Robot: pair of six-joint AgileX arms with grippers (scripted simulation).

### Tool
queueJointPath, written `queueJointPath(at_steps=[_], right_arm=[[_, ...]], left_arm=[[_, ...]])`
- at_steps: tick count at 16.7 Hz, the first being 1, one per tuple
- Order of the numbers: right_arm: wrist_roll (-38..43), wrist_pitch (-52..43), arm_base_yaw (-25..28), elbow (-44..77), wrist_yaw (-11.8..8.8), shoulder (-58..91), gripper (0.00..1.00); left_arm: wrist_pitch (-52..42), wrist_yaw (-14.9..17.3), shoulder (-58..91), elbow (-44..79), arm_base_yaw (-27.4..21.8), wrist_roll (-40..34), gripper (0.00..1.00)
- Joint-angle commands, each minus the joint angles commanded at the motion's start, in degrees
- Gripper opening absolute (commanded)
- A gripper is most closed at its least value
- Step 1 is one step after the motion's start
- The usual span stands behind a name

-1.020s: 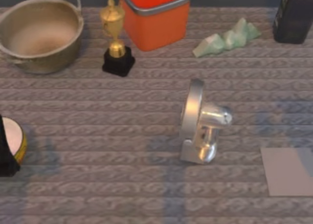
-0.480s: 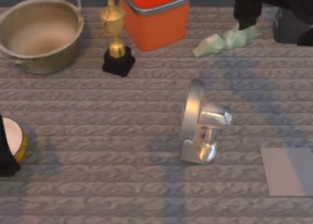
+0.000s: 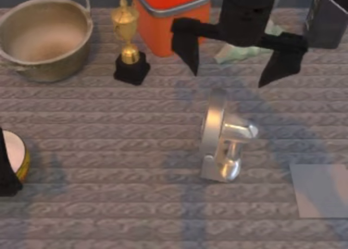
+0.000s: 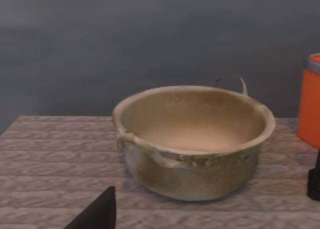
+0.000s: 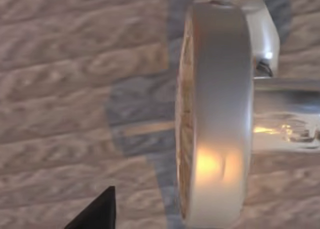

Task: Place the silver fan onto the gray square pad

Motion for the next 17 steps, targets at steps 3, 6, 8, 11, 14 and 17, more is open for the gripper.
queueJointPath(at_steps=[3, 6, 8, 11, 14, 17], right_arm=[[2.3, -3.9, 1.6, 5.0, -0.2, 5.5, 1.0], [2.6, -4.4, 1.9, 5.7, -0.3, 6.2, 1.0], [2.6, -4.4, 1.9, 5.7, -0.3, 6.2, 1.0], [2.4, -3.4, 1.6, 4.6, -0.3, 5.9, 1.0], [2.4, 1.1, 1.7, -1.4, -0.3, 4.6, 1.0], [2.5, 6.8, 1.9, -9.3, -0.3, 3.0, 1.0]], left_arm=[[0.0, 0.0, 0.0, 0.0, 0.0, 0.0, 1.0], [0.0, 0.0, 0.0, 0.0, 0.0, 0.0, 1.0], [0.0, 0.0, 0.0, 0.0, 0.0, 0.0, 1.0], [0.0, 0.0, 0.0, 0.0, 0.0, 0.0, 1.0], [0.0, 0.0, 0.0, 0.0, 0.0, 0.0, 1.0], [0.0, 0.0, 0.0, 0.0, 0.0, 0.0, 1.0]])
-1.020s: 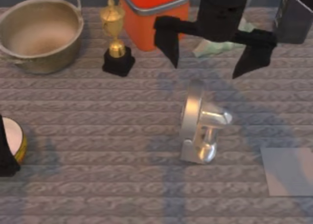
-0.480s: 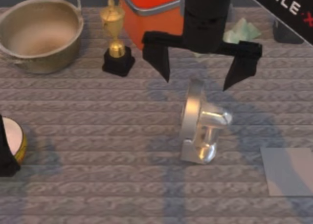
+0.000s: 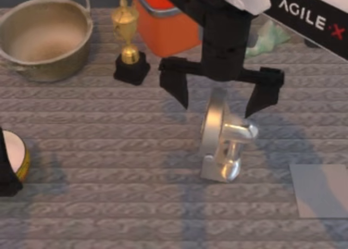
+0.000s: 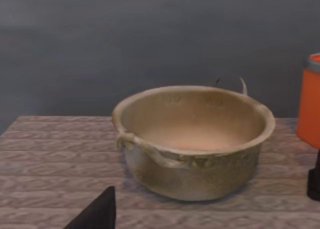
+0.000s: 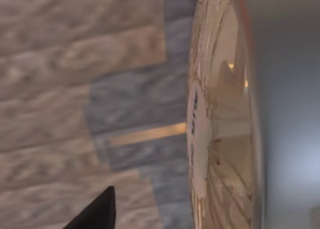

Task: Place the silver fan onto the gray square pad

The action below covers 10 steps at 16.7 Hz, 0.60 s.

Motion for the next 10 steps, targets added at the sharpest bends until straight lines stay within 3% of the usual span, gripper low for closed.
queueJointPath(at_steps=[6, 10], right_arm=[[0.1, 3.1, 0.1, -3.4, 0.0, -0.8, 1.0], [0.1, 3.1, 0.1, -3.4, 0.0, -0.8, 0.7]], left_arm=[[0.0, 0.0, 0.0, 0.0, 0.0, 0.0, 1.0], [0.0, 0.0, 0.0, 0.0, 0.0, 0.0, 1.0]])
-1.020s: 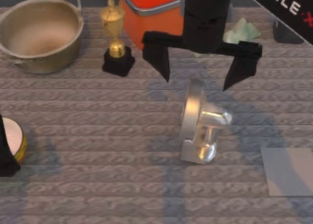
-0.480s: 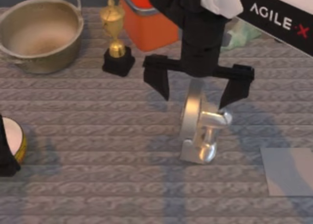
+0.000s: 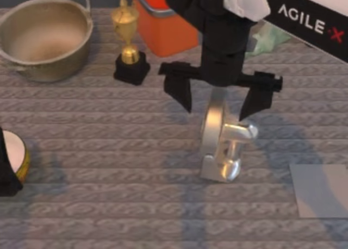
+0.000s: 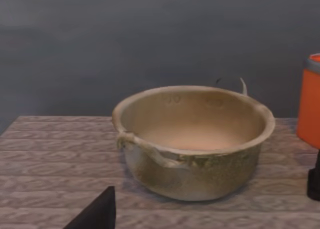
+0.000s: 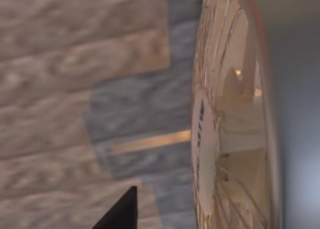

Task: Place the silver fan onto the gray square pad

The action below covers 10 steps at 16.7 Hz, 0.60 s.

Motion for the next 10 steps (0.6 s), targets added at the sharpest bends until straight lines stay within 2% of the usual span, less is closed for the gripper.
queueJointPath(at_steps=[9, 10], right_arm=[[0.0, 0.0, 0.0, 0.0, 0.0, 0.0, 0.02], [0.0, 0.0, 0.0, 0.0, 0.0, 0.0, 0.0]], left_arm=[[0.0, 0.0, 0.0, 0.0, 0.0, 0.0, 1.0], [0.0, 0.0, 0.0, 0.0, 0.0, 0.0, 1.0]])
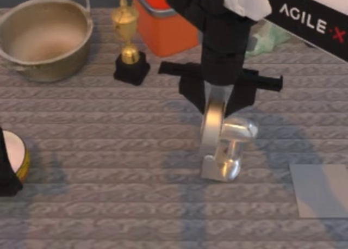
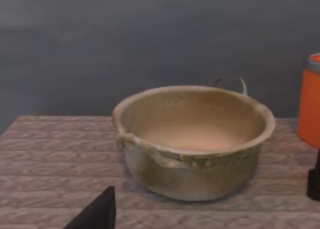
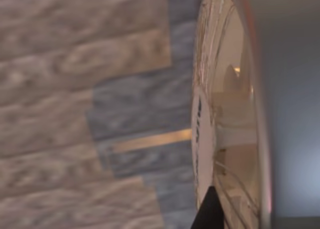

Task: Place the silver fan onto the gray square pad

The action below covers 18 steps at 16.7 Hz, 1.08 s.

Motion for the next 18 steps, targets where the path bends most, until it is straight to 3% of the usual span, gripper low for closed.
queueJointPath(at_steps=[10, 18], right_arm=[[0.0, -0.9, 0.0, 1.0, 0.0, 0.2, 0.0], [0.0, -14.0, 0.3, 17.9, 0.0, 3.7, 0.0]], left_arm=[[0.0, 0.0, 0.0, 0.0, 0.0, 0.0, 1.0], [0.0, 0.0, 0.0, 0.0, 0.0, 0.0, 1.0]])
